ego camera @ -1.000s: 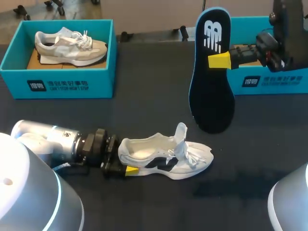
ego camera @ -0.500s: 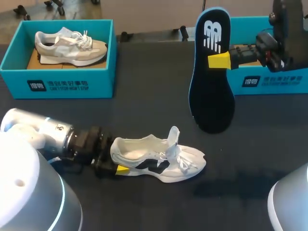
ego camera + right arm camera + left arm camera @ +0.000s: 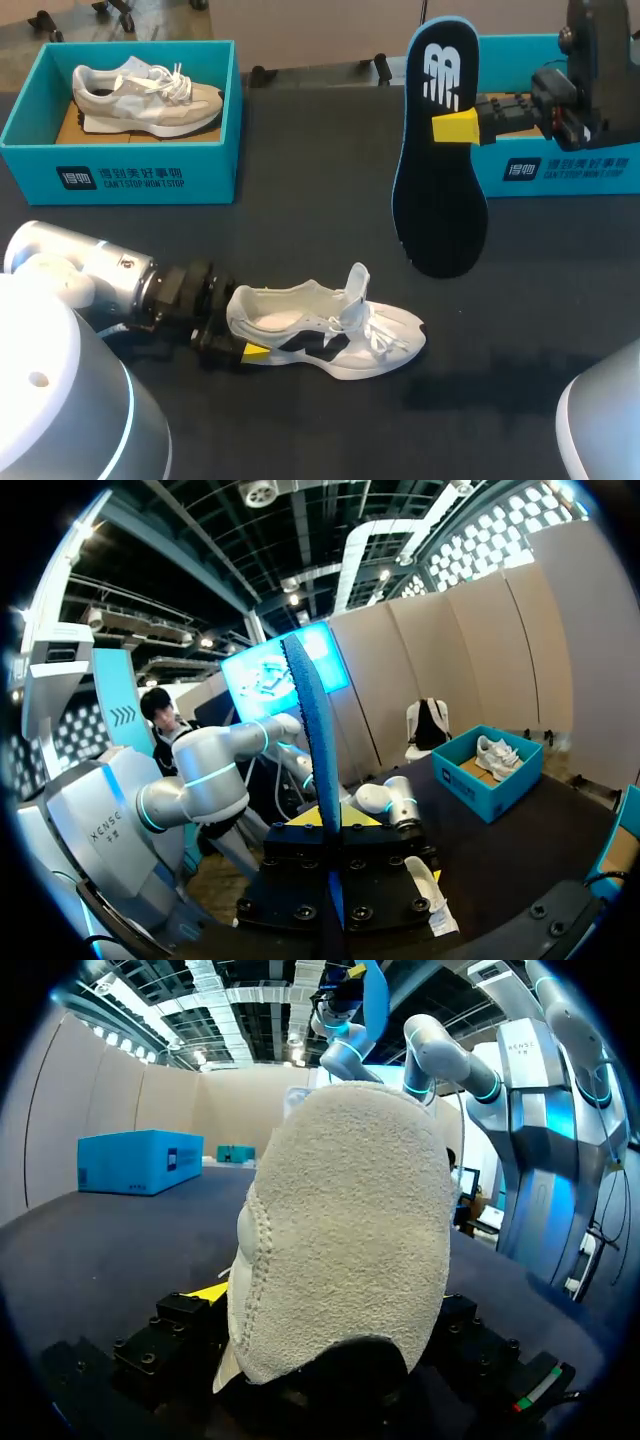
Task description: Take the shoe out of the shoebox, open the shoe tongue, remove and reinsert the insole, then place the shoe into the shoebox
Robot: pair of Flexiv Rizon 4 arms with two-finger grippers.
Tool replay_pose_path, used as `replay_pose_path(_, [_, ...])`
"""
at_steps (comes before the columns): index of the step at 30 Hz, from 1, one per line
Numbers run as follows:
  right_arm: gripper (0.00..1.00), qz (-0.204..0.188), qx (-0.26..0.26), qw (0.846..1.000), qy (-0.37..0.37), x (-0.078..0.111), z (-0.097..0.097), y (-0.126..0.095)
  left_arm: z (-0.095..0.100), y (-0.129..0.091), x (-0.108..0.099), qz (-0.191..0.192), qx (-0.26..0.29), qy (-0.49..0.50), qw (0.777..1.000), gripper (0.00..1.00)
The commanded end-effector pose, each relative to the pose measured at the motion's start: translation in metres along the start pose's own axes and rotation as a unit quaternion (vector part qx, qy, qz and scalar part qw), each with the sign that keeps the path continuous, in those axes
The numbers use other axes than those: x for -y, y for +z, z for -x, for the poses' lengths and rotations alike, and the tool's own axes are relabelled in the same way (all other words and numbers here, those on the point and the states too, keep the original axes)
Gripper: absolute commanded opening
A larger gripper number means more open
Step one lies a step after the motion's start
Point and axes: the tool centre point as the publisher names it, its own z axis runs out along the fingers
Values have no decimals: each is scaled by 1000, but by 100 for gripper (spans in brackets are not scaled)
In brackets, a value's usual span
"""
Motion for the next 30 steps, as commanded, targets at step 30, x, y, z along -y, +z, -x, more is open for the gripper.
replay_pose_path(30, [0,-3,-1,1000,1,-2,2,3,-22,-73,14,216,-18,12,976,100])
